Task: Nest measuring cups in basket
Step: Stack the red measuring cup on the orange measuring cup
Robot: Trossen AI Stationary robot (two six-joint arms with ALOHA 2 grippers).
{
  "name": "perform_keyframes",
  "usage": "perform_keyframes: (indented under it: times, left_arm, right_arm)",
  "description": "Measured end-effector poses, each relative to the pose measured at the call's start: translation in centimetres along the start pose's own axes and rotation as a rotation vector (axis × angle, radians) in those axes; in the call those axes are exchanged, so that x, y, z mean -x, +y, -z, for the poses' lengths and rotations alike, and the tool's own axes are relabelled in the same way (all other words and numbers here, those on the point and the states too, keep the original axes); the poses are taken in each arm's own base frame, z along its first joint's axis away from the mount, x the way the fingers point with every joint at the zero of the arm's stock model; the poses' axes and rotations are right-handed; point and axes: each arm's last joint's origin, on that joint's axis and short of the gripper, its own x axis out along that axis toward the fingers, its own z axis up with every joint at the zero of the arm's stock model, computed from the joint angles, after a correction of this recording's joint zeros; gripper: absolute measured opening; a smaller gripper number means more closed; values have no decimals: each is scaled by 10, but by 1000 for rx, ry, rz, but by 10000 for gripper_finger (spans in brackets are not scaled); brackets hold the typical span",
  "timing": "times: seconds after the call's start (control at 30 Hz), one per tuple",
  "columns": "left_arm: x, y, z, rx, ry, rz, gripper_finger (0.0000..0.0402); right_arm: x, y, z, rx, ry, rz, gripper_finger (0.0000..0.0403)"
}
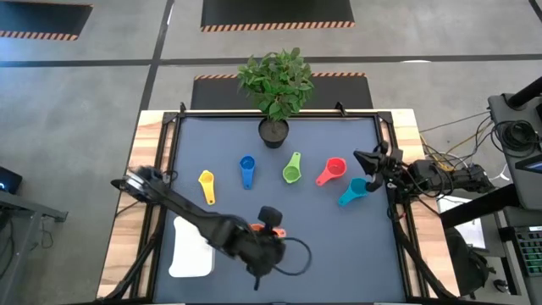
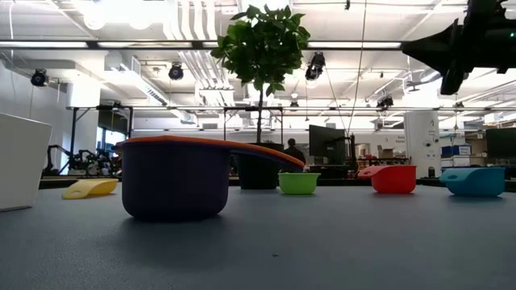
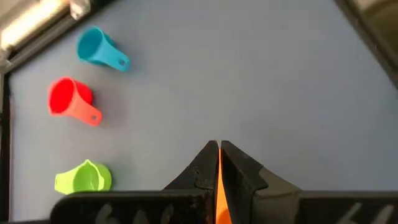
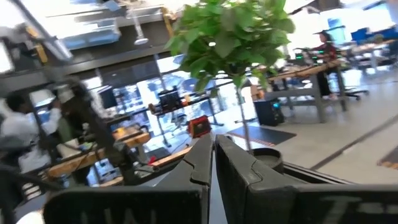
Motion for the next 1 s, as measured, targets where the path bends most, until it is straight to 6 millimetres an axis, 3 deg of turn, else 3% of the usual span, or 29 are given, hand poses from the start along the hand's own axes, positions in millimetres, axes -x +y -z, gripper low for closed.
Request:
perform_keyframes:
  times: [0.37, 0.67, 0.83, 1.0]
  left_arm:
    - [42, 23, 72, 135, -313, -85, 0]
    - [77, 43, 125, 191, -357, -323, 0]
    - [94, 51, 145, 223, -391, -351, 0]
    - [102, 54, 169, 245, -414, -368, 0]
  right_arm:
    - [-2, 5, 2, 20, 32, -144, 9]
    - [-14, 13, 4, -11, 32, -166, 9]
    - [-25, 18, 15, -25, 126, -144, 9]
    - [-44, 28, 13, -41, 208, -123, 9]
